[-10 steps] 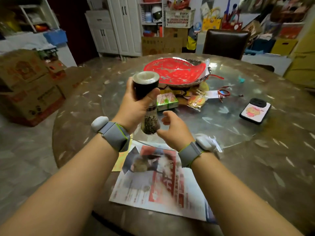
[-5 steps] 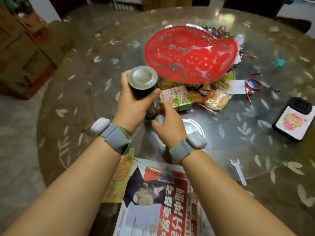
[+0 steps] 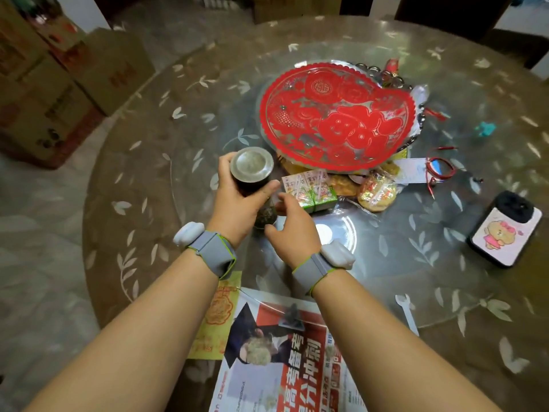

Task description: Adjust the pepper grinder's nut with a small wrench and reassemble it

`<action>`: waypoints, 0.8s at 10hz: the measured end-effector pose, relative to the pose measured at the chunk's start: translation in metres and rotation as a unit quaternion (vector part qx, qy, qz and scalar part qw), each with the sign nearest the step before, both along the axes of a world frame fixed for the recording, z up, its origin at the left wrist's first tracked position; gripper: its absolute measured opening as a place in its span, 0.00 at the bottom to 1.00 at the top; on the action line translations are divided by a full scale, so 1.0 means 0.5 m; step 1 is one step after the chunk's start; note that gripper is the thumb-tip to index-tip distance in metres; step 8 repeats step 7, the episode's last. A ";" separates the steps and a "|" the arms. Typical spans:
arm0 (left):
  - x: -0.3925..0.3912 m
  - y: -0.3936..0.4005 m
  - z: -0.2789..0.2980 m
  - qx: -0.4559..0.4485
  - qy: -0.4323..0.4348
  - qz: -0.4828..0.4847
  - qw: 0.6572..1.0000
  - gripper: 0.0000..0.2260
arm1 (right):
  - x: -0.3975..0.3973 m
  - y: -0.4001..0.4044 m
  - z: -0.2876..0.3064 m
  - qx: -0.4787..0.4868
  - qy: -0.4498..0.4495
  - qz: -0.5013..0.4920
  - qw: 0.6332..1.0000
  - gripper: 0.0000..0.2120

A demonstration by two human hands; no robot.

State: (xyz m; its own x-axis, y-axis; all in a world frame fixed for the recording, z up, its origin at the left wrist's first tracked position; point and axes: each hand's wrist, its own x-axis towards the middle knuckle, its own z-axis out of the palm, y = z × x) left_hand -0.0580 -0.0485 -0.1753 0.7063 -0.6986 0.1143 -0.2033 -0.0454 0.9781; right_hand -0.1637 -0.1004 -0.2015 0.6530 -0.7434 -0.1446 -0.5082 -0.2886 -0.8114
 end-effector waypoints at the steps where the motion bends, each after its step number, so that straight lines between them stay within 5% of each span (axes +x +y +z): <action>1: -0.001 -0.001 -0.004 0.004 0.006 -0.004 1.000 0.25 | -0.003 -0.003 0.004 0.006 0.004 0.004 1.000 0.30; 3: 0.003 -0.003 -0.002 0.017 0.023 -0.009 1.000 0.26 | -0.013 -0.006 0.015 0.018 0.018 0.003 1.000 0.30; 5: 0.011 0.028 0.034 0.113 0.053 -0.036 0.991 0.44 | -0.044 -0.009 0.088 0.036 -0.013 -0.014 0.999 0.29; 6: 0.019 0.054 0.108 0.137 0.074 -0.003 0.988 0.46 | -0.059 -0.024 0.166 0.063 -0.080 -0.039 0.994 0.28; 7: 0.034 0.079 0.206 0.079 0.066 0.026 0.994 0.37 | -0.076 -0.040 0.278 0.114 -0.206 -0.058 0.970 0.26; 8: 0.034 0.079 0.206 0.079 0.066 0.026 0.994 0.37 | -0.076 -0.040 0.278 0.114 -0.206 -0.058 0.970 0.26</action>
